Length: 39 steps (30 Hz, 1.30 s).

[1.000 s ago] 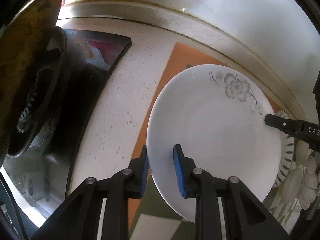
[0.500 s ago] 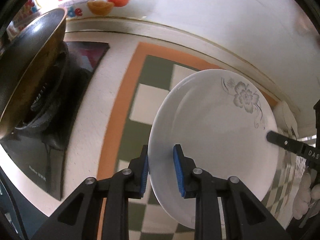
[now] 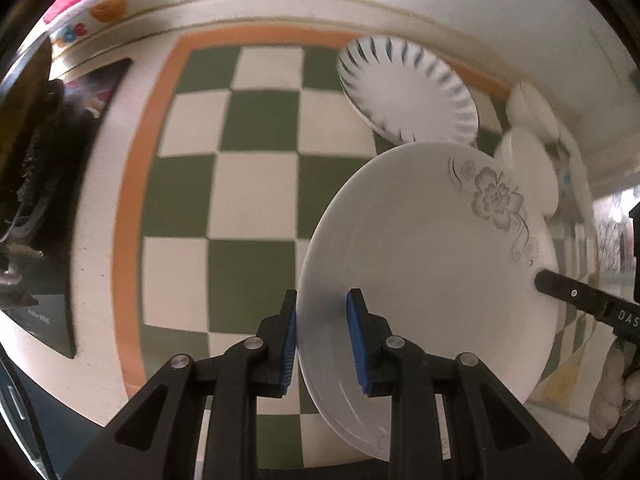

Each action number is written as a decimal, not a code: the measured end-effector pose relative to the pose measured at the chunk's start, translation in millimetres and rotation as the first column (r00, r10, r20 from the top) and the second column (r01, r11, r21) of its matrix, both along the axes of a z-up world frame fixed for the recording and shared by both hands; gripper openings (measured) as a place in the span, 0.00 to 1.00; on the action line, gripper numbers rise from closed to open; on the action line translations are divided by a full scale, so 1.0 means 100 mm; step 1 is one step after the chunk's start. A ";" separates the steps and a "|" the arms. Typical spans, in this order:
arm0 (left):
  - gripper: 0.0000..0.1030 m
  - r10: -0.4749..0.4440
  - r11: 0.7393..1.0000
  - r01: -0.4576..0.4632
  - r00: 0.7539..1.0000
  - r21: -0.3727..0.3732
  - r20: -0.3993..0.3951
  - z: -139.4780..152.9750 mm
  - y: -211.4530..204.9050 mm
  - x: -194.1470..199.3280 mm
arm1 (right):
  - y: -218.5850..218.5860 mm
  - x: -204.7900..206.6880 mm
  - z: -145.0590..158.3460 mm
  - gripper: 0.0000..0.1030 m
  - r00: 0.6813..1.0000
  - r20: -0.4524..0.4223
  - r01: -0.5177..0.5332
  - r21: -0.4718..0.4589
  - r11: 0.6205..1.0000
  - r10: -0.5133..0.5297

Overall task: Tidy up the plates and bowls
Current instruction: 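Close the left gripper on the grey-flower plate while the right gripper stacks it onto the pink plate, then carry the plate stack with both grippers to the blue-striped plate and grip it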

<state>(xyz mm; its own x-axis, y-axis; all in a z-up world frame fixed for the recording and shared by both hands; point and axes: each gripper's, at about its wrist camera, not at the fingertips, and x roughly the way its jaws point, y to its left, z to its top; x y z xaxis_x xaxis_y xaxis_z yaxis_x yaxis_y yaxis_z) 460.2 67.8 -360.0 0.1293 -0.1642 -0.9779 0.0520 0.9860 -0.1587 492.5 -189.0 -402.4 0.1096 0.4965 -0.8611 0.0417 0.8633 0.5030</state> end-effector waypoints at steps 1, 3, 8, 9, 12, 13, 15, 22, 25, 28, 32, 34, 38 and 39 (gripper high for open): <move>0.21 -0.014 1.000 0.014 1.000 0.007 -0.015 -0.06 -0.05 -0.02 | -0.02 -0.02 -0.04 0.08 1.000 -0.007 0.005 0.000 1.000 -0.005; 0.21 -0.029 0.999 0.029 0.999 0.014 -0.035 -0.14 -0.10 -0.05 | -0.09 -0.10 -0.16 0.08 0.999 -0.028 0.019 -0.004 1.000 -0.019; 0.21 -0.057 0.997 0.060 0.996 0.048 -0.066 -0.27 -0.21 -0.07 | -0.19 -0.26 -0.41 0.08 0.997 -0.073 0.041 0.003 0.999 -0.040; 0.21 -0.062 0.996 0.066 0.996 0.054 -0.069 -0.29 -0.22 -0.08 | -0.20 -0.28 -0.45 0.08 0.996 -0.080 0.043 0.007 0.999 -0.042; 0.21 -0.067 0.995 0.072 0.994 0.062 -0.081 -0.33 -0.23 -0.07 | -0.21 -0.33 -0.51 0.08 0.995 -0.091 0.046 0.012 0.999 -0.044; 0.21 -0.066 0.995 0.071 0.994 0.064 -0.083 -0.33 -0.23 -0.06 | -0.20 -0.32 -0.52 0.08 0.995 -0.093 0.046 0.014 0.999 -0.044; 0.22 -0.067 0.995 0.074 0.994 0.073 -0.085 -0.35 -0.24 -0.06 | -0.19 -0.33 -0.55 0.08 0.994 -0.100 0.041 0.015 0.999 -0.040; 0.22 -0.076 0.992 0.085 0.993 0.095 -0.096 -0.43 -0.37 0.02 | -0.10 -0.30 -0.54 0.10 0.992 -0.125 0.005 -0.018 1.000 -0.007; 0.22 -0.074 0.992 0.083 0.993 0.091 -0.097 -0.44 -0.41 0.03 | -0.06 -0.28 -0.54 0.11 0.990 -0.142 -0.004 -0.030 1.000 -0.001; 0.22 -0.073 0.993 0.082 0.993 0.087 -0.097 -0.41 -0.41 0.02 | -0.03 -0.25 -0.53 0.12 0.986 -0.167 -0.012 -0.042 0.999 0.005; 0.22 -0.077 0.993 0.085 0.992 0.080 -0.102 -0.43 -0.40 0.01 | 0.01 -0.23 -0.53 0.12 0.982 -0.189 -0.019 -0.055 0.998 0.008; 0.22 -0.078 0.994 0.086 0.992 0.074 -0.101 -0.41 -0.40 0.02 | 0.02 -0.22 -0.52 0.12 0.982 -0.190 -0.027 -0.066 0.997 0.014; 0.22 -0.091 0.992 0.098 0.992 0.078 -0.090 -0.36 -0.37 0.00 | 0.07 -0.18 -0.49 0.12 0.980 -0.197 -0.046 -0.095 0.994 0.026; 0.22 -0.091 0.992 0.098 0.992 0.076 -0.092 -0.35 -0.37 0.00 | 0.08 -0.18 -0.49 0.12 0.979 -0.200 -0.049 -0.100 0.994 0.028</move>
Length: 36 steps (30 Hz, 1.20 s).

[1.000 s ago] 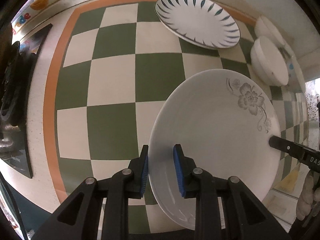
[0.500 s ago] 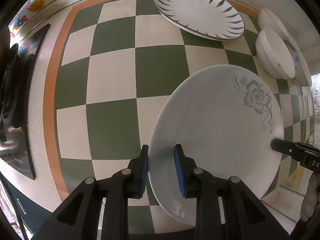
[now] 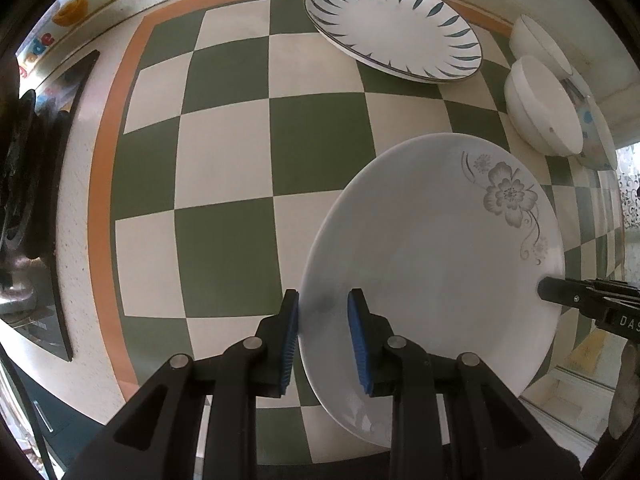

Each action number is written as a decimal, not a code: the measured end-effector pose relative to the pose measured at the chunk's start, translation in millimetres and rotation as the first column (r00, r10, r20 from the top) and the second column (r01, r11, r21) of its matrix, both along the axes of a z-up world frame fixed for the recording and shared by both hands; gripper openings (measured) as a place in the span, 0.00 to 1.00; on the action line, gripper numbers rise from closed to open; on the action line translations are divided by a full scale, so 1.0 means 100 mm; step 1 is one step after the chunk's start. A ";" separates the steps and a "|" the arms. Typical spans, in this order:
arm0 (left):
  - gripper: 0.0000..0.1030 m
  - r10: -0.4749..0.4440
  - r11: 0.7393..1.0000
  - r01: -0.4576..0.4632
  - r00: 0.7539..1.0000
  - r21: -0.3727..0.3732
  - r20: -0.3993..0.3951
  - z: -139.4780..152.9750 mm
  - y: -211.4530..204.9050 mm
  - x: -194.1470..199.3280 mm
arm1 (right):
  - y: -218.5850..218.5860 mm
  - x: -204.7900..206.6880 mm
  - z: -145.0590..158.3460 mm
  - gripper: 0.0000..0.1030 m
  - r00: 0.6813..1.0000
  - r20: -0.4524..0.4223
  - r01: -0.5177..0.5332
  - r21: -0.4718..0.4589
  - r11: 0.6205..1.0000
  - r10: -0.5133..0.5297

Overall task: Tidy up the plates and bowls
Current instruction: 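Carry the plate stack with both grippers to the blue-striped plate and grip it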

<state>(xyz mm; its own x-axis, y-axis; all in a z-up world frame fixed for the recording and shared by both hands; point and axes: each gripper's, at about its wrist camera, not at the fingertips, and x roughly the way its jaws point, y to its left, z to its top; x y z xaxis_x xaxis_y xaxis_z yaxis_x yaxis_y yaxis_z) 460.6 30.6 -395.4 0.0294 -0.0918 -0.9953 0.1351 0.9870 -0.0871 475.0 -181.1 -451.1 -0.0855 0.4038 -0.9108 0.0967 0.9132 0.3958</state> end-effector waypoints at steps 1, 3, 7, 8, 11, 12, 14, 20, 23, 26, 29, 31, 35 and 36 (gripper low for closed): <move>0.22 -0.001 1.000 0.001 1.000 0.000 0.000 0.00 0.00 0.00 | 0.01 0.01 0.00 0.12 1.000 -0.002 -0.003 -0.003 1.000 0.003; 0.22 -0.007 1.000 0.007 1.000 0.001 -0.001 0.00 0.01 -0.03 | 0.03 0.02 0.00 0.12 1.000 -0.004 -0.008 -0.007 1.000 0.008; 0.22 -0.015 1.000 0.015 1.000 0.003 -0.009 -0.01 0.00 -0.05 | 0.04 0.04 0.02 0.13 1.000 -0.016 -0.010 -0.006 1.000 0.010; 0.22 -0.016 1.000 0.016 1.000 0.004 -0.012 -0.02 0.01 -0.04 | 0.02 0.03 0.02 0.13 1.000 -0.018 -0.009 -0.005 1.000 0.009; 0.22 -0.018 1.000 0.018 1.000 0.003 -0.015 -0.03 0.01 -0.02 | 0.02 0.03 0.00 0.13 0.999 -0.034 -0.007 0.000 1.000 0.007; 0.22 -0.019 1.000 0.019 1.000 0.003 -0.016 -0.03 0.01 -0.02 | 0.02 0.04 0.00 0.13 0.999 -0.037 -0.008 -0.001 1.000 0.008; 0.22 -0.019 1.000 0.019 1.000 0.000 -0.017 -0.02 0.02 -0.01 | 0.03 0.04 0.00 0.13 0.999 -0.043 -0.015 -0.009 1.000 0.014; 0.22 -0.021 1.000 0.021 1.000 -0.010 -0.005 0.09 0.05 0.03 | 0.05 0.06 0.01 0.13 0.997 -0.069 -0.023 -0.026 0.999 0.021; 0.22 -0.018 1.000 0.018 1.000 -0.015 0.005 0.15 0.06 0.04 | 0.05 0.08 0.00 0.18 0.996 -0.082 -0.021 -0.014 1.000 0.020; 0.22 -0.008 1.000 0.009 1.000 -0.027 0.011 0.22 0.08 0.05 | 0.07 0.08 0.01 0.22 0.995 -0.100 -0.025 -0.015 1.000 0.024; 0.22 0.004 0.999 -0.003 1.000 -0.045 0.025 0.32 0.11 0.09 | 0.08 0.08 0.04 0.29 0.993 -0.114 -0.029 -0.033 0.999 0.025; 0.22 0.013 0.998 -0.011 0.999 -0.058 0.039 0.40 0.12 0.12 | 0.08 0.08 0.06 0.31 0.993 -0.118 -0.038 -0.066 0.997 0.030; 0.22 0.030 0.997 -0.024 0.997 -0.078 0.070 0.60 0.12 0.24 | 0.04 0.09 0.13 0.31 0.990 -0.137 -0.030 -0.052 0.998 0.023; 0.22 0.036 0.996 -0.030 0.996 -0.079 0.076 0.63 0.13 0.27 | 0.03 0.11 0.16 0.31 0.991 -0.132 -0.034 -0.064 0.997 0.025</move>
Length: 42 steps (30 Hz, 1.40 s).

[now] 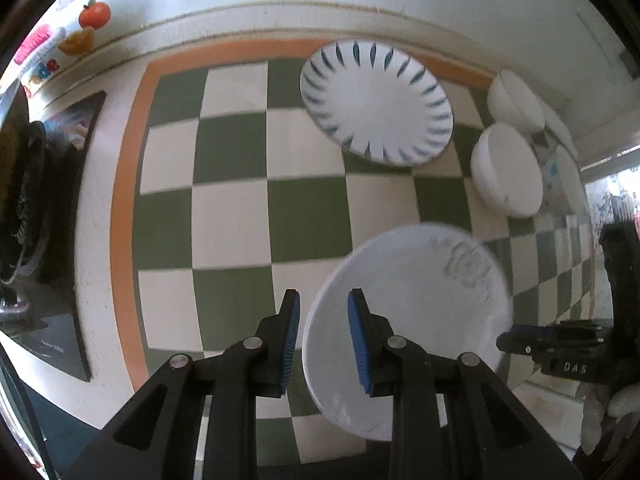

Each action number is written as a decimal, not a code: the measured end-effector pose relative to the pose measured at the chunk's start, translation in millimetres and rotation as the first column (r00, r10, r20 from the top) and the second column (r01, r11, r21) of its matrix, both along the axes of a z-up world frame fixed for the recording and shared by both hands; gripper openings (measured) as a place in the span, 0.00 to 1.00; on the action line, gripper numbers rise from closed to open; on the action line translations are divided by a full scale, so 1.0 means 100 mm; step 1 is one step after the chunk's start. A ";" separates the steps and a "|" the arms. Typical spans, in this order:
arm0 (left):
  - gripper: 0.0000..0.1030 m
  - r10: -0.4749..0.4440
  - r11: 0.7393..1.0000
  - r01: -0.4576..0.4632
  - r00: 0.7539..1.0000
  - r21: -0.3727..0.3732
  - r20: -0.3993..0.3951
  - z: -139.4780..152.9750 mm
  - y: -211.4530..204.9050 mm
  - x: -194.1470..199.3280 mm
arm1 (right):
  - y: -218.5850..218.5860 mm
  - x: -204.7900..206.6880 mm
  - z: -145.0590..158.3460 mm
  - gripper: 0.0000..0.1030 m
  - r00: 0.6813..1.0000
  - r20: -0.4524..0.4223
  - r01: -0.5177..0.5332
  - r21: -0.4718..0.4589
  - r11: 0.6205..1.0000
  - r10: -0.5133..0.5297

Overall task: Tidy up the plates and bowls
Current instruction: 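Carry the plate stack with both grippers to the blue-striped plate and grip it, then lift the blue-striped plate onto the stack, holding all plates with both grippers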

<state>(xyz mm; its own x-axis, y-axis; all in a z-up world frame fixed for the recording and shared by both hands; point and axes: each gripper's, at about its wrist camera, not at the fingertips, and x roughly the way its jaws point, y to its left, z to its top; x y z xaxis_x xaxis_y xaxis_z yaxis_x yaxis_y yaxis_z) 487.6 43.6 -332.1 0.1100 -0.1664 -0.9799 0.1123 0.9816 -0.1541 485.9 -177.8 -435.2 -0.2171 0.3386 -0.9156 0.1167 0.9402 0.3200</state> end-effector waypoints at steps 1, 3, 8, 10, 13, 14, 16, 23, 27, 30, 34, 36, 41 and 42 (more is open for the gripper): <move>0.22 0.008 1.000 -0.008 1.000 -0.001 0.004 0.04 0.00 0.08 | -0.01 0.02 0.07 0.31 1.000 0.014 -0.004 -0.001 1.000 0.004; 0.22 0.030 0.999 -0.030 1.000 -0.016 0.008 0.08 0.04 0.25 | -0.01 0.13 0.32 0.31 0.998 0.064 0.006 0.049 0.999 -0.009; 0.26 0.091 0.995 -0.090 0.996 -0.041 0.027 0.11 0.15 0.82 | 0.02 0.64 0.92 0.31 0.970 0.242 0.017 0.089 0.996 -0.038; 0.26 0.114 0.992 -0.113 0.993 -0.055 0.010 0.02 0.18 1.09 | 0.03 1.00 1.03 0.31 0.949 0.312 0.027 0.087 0.996 -0.053; 0.26 0.140 0.988 -0.142 0.990 -0.056 -0.035 -0.21 0.21 1.42 | 0.01 1.48 0.95 0.31 0.938 0.340 0.059 0.049 0.997 -0.073; 0.26 0.144 0.988 -0.146 0.988 -0.056 -0.049 -0.28 0.21 1.49 | -0.01 1.67 0.85 0.31 0.937 0.340 0.075 0.042 0.996 -0.085; 0.26 0.139 0.988 -0.143 0.987 -0.051 -0.082 -0.46 0.18 1.64 | -0.06 2.00 0.59 0.31 0.948 0.298 0.107 0.032 0.994 -0.111; 0.23 0.100 0.993 -0.109 0.982 -0.047 -0.162 -0.95 0.03 1.96 | -0.17 2.54 -0.11 0.31 0.973 0.165 0.158 0.048 0.986 -0.163; 0.15 0.069 0.995 -0.079 0.987 -0.064 -0.145 -0.98 -0.05 1.99 | -0.16 2.60 -0.31 0.11 0.978 0.125 0.160 0.047 0.986 -0.165; 0.15 0.065 0.996 -0.074 0.989 -0.059 -0.136 -0.97 -0.07 1.98 | -0.12 2.60 -0.30 0.10 0.979 0.146 0.138 0.024 0.990 -0.140; 0.14 0.057 0.997 -0.063 0.991 -0.047 -0.124 -0.94 -0.10 1.96 | -0.07 2.59 -0.33 0.10 0.979 0.164 0.124 0.014 0.992 -0.124; 0.14 0.048 0.998 -0.052 0.993 -0.035 -0.111 -0.88 -0.12 1.94 | -0.05 2.60 -0.35 0.10 0.979 0.166 0.116 0.010 0.993 -0.116; 0.14 0.032 0.999 -0.035 0.996 -0.037 -0.083 -0.70 -0.13 1.85 | -0.07 2.53 -0.23 0.10 0.977 0.184 0.104 0.013 0.994 -0.105; 0.14 0.032 0.999 -0.035 0.996 -0.040 -0.079 -0.65 -0.12 1.84 | -0.07 2.52 -0.20 0.10 0.977 0.186 0.103 0.020 0.994 -0.105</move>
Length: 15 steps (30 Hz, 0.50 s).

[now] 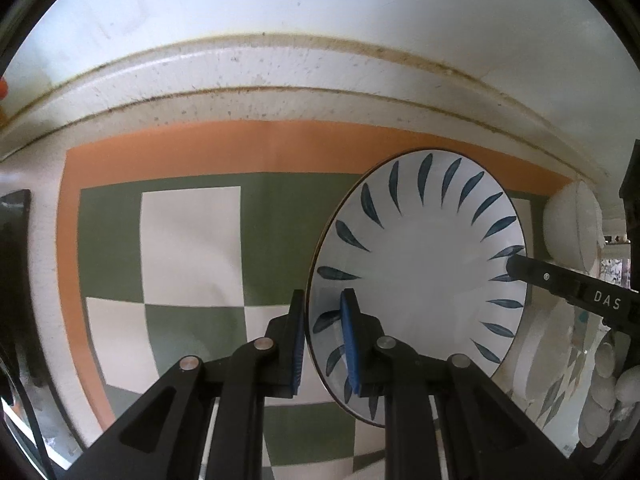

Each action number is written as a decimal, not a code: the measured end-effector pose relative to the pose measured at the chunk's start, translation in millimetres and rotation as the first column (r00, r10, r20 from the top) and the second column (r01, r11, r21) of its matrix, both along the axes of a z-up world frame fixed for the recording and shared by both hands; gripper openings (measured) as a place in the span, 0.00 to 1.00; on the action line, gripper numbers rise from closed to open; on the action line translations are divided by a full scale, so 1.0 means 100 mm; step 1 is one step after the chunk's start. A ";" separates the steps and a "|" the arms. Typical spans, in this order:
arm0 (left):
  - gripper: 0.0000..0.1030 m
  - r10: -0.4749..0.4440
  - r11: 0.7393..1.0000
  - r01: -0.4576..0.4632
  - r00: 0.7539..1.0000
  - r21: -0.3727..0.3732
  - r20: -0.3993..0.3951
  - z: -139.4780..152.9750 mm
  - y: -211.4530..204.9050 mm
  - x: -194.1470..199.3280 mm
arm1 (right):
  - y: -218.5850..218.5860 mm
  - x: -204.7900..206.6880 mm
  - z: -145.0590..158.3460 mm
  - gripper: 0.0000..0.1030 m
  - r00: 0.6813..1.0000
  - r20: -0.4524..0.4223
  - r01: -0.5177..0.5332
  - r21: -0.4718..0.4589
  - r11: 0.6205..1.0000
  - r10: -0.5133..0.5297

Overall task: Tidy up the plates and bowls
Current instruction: 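Lift the blue-striped plate onto the stack, holding all plates with both grippers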

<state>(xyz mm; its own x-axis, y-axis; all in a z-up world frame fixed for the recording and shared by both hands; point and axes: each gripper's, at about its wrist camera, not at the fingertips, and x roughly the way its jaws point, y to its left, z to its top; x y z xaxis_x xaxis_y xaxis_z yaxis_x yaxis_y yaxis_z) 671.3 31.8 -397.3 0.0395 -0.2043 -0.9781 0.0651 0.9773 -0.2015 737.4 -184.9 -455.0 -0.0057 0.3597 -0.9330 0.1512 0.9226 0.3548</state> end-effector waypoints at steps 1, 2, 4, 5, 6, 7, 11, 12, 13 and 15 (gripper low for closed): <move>0.14 0.000 1.000 0.000 1.000 -0.004 0.005 0.04 0.01 -0.02 | -0.02 -0.03 0.06 0.10 1.000 0.007 -0.001 0.008 1.000 0.001; 0.14 0.001 1.000 -0.001 1.000 -0.007 0.008 0.09 0.01 -0.04 | -0.03 -0.05 0.10 0.10 1.000 0.011 -0.004 0.011 1.000 0.004; 0.14 0.003 1.000 -0.003 1.000 -0.013 0.014 0.20 0.03 -0.13 | -0.04 -0.12 0.21 0.09 1.000 0.023 -0.012 0.013 1.000 0.012; 0.14 0.000 1.000 0.000 1.000 -0.013 0.017 0.24 0.04 -0.18 | -0.04 -0.17 0.28 0.09 0.999 0.029 -0.023 0.009 1.000 0.023; 0.14 0.001 1.000 0.000 1.000 -0.013 0.023 0.29 0.08 -0.22 | -0.03 -0.22 0.33 0.09 0.999 0.034 -0.027 0.009 1.000 0.027; 0.14 -0.002 1.000 0.002 1.000 -0.010 0.030 0.35 0.09 -0.28 | -0.04 -0.27 0.39 0.09 0.999 0.038 -0.032 0.014 0.999 0.031; 0.14 -0.004 1.000 0.005 0.999 -0.013 0.046 0.57 0.12 -0.57 | 0.00 -0.55 0.63 0.08 0.997 0.056 -0.056 0.032 0.998 0.055; 0.14 -0.006 1.000 0.007 0.999 -0.012 0.052 0.62 0.14 -0.64 | 0.01 -0.64 0.69 0.08 0.996 0.060 -0.063 0.036 0.997 0.060; 0.14 -0.007 1.000 0.007 0.998 -0.011 0.060 0.67 0.16 -0.67 | 0.03 -0.70 0.73 0.08 0.996 0.062 -0.066 0.038 0.997 0.064; 0.14 -0.011 1.000 0.011 0.998 -0.003 0.069 0.73 0.13 -0.76 | 0.05 -0.91 0.81 0.08 0.995 0.067 -0.076 0.049 0.996 0.073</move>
